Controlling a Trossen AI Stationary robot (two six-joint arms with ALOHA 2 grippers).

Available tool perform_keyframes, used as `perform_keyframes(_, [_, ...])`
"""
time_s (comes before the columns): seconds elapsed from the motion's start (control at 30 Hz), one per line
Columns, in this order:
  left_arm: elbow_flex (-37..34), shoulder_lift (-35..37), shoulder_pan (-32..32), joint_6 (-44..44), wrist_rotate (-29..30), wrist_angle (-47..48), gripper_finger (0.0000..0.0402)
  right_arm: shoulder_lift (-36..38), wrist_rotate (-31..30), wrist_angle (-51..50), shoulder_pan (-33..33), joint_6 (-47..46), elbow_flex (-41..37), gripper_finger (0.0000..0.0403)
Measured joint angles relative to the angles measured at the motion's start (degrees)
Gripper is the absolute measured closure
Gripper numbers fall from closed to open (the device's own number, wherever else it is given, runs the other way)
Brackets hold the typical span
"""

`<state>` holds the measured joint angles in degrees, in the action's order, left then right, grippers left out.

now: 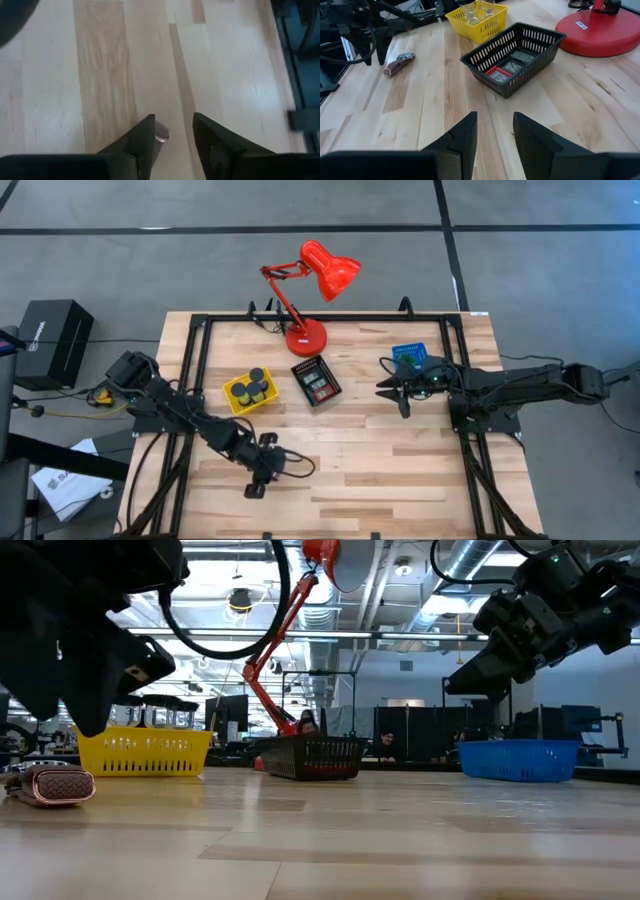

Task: Pick & Place Office items
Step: Put the brown wrist watch into the blue bin

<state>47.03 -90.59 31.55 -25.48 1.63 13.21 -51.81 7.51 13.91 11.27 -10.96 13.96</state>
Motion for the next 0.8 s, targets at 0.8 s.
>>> perform_keyframes(0.8, [-12.52, 0.37, -0.11, 3.99, 4.93, -4.26, 0.0247, 0.02, 0.00, 0.00, 0.00, -0.15, 0.00, 0.0285])
